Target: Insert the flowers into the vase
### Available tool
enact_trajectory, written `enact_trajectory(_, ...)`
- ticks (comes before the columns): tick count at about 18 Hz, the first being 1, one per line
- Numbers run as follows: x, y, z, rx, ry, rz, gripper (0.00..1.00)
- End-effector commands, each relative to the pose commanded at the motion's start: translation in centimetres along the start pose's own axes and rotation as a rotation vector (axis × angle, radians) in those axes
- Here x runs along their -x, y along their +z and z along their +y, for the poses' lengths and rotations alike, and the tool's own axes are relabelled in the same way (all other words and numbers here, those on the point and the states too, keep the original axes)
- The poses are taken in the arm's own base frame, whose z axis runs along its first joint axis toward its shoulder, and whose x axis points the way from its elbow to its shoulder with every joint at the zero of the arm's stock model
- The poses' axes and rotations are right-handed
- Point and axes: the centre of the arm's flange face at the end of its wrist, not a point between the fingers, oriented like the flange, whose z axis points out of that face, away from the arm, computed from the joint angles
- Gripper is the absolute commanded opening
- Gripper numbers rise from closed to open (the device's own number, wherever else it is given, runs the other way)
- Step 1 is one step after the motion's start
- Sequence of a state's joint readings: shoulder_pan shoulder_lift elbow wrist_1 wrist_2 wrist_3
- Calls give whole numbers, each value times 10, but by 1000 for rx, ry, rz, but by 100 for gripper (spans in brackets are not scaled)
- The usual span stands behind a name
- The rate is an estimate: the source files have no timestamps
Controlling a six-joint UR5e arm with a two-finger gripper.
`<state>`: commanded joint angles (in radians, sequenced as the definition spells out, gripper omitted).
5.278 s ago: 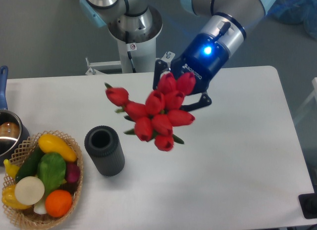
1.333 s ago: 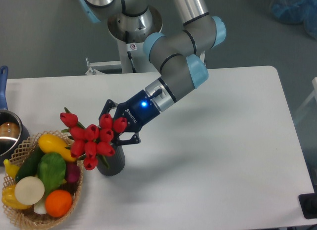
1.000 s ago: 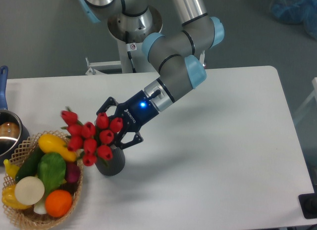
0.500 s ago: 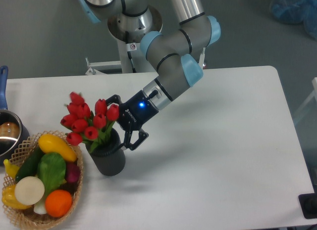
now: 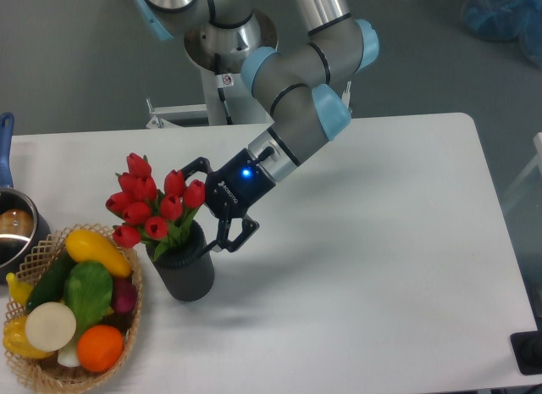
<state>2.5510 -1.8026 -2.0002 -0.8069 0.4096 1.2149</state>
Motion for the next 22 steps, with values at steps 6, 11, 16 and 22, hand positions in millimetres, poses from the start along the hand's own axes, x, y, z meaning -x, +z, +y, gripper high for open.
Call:
enact_trajectory(6,-22,-29,0,-6,4,-54,100)
enact_trajectory(11,-33,-69,-11,101,67,-184,100)
enact_trajectory(16,-27,-127,-10,331,135,-383,100)
enact_trajectory(22,38,-196,-4,481,149,-515,100)
